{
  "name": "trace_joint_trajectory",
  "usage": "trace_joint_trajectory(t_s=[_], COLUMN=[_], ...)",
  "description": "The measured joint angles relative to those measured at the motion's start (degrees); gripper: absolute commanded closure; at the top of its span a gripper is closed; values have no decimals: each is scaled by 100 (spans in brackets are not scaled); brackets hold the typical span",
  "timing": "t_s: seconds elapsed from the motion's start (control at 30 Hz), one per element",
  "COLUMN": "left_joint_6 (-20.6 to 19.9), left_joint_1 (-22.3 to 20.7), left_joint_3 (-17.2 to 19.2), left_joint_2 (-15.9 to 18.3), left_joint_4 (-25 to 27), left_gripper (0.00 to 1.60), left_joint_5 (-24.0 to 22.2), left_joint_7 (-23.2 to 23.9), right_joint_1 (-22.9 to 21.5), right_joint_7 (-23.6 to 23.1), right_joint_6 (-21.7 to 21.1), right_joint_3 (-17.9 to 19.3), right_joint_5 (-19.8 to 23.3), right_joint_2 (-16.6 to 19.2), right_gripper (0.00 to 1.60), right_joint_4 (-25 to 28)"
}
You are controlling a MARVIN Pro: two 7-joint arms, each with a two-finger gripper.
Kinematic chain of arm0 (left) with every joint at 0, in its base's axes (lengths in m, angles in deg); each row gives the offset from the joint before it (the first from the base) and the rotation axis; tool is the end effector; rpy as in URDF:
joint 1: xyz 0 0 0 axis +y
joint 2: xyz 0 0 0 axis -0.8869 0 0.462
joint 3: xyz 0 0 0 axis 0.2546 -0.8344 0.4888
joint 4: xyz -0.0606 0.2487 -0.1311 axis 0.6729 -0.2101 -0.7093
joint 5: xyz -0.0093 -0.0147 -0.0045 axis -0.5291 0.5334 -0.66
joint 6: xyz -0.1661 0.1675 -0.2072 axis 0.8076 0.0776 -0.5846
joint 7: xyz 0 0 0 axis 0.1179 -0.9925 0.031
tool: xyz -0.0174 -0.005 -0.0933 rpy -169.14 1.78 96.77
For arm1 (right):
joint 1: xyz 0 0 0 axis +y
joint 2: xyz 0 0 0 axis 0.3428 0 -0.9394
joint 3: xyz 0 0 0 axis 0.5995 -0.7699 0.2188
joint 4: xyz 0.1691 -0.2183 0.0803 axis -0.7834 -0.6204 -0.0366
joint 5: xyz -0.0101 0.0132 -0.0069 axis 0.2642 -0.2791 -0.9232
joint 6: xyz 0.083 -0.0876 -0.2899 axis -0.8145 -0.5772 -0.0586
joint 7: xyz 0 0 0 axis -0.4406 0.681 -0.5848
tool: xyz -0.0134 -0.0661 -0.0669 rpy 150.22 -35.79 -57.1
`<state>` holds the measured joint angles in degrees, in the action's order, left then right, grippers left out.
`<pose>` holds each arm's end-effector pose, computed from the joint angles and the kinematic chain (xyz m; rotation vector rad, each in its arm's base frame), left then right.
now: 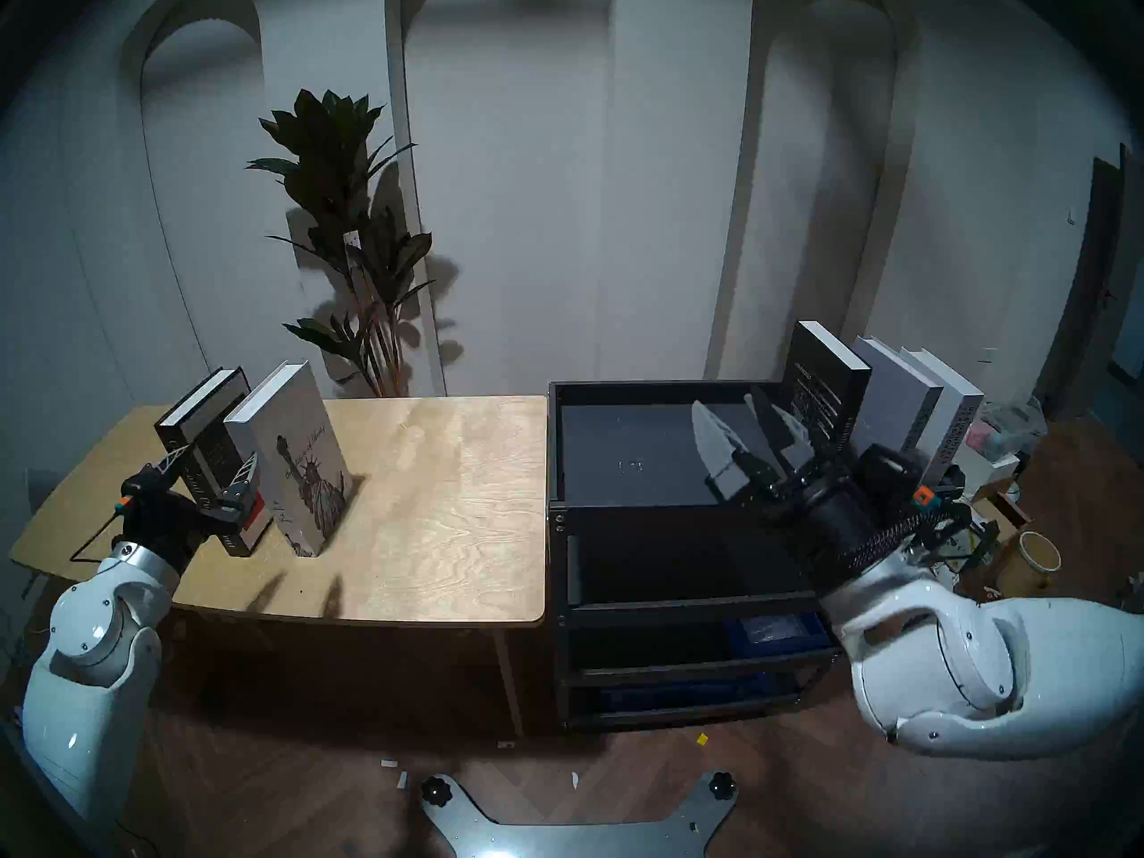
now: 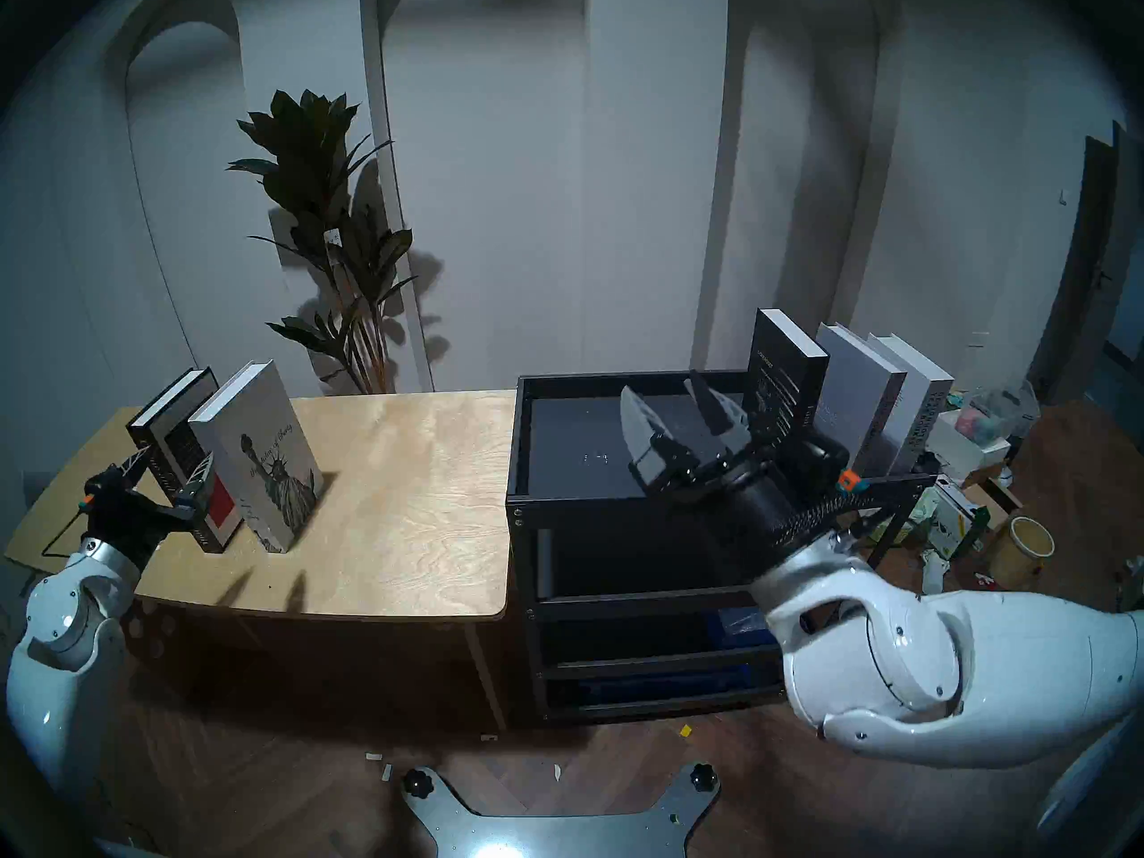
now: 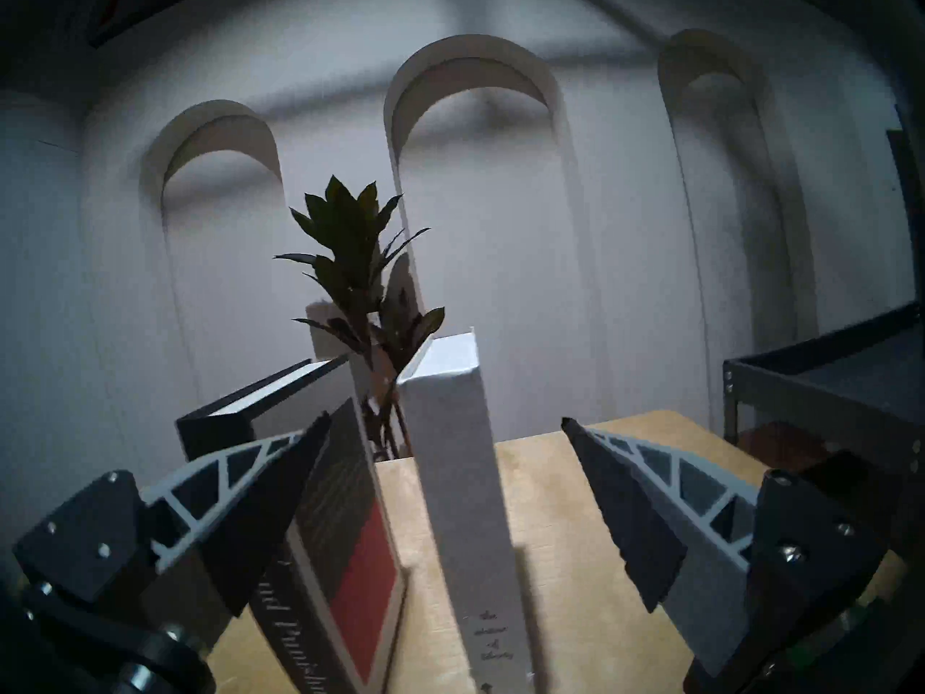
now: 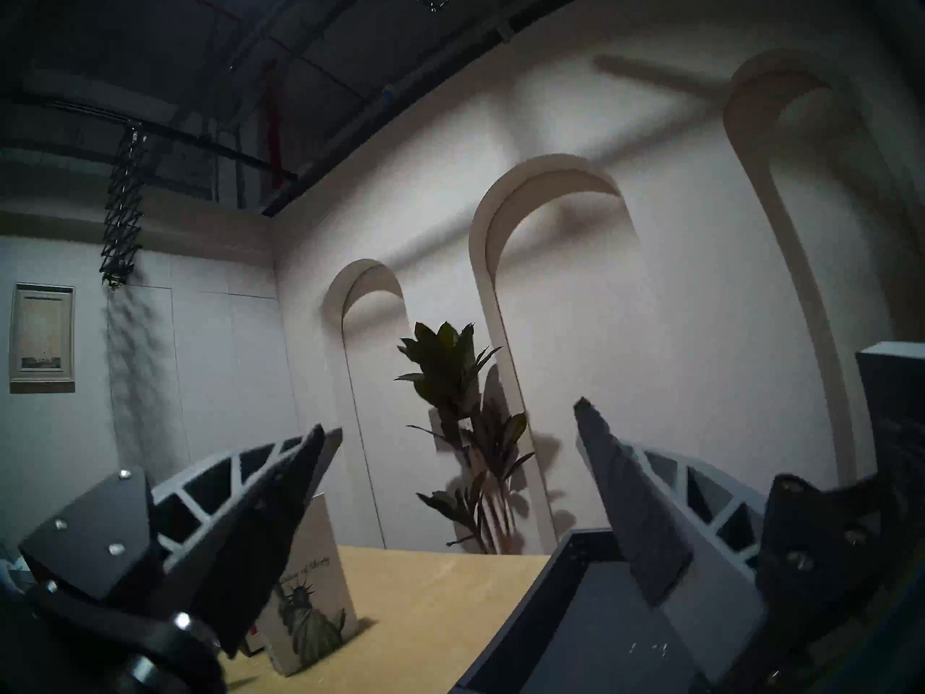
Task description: Move the books from the display table onto the shelf, standing them upright with spines facing out and tallest at one end
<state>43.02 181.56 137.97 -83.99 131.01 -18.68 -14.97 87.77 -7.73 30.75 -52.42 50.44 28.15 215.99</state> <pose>0.3120 0.2455 -0.2080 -2.1001 0.1749 -2.2292 0.2611 0.0183 -0.1495 -1.4968 -0.2037 -1.9836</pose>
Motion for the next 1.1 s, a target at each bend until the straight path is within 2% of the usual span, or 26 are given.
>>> trace_joint_trajectory(t_s=[0.3,0.67,1.07,1.1], left_joint_6=[-251,-266,-52,-42], left_joint_1=[-510,-1127,-1738,-1763], left_joint_3=[-423,-837,-1305,-1326], left_joint_2=[524,978,1159,1161], left_joint_4=[-641,-1432,-2124,-2142], left_gripper=[0,0,0,12], left_joint_5=[-673,-1095,-1417,-1430], left_joint_7=[398,726,1028,1035], right_joint_1=[48,-77,-154,-154], right_joint_7=[299,645,1153,1178], right_joint_6=[-226,-612,-1024,-1039], right_joint_3=[-157,-102,-87,-87], right_joint_5=[-439,-976,-1597,-1622], right_joint_2=[-246,-644,-1072,-1087], right_gripper=[0,0,0,0], right_joint_4=[-166,-408,-434,-437])
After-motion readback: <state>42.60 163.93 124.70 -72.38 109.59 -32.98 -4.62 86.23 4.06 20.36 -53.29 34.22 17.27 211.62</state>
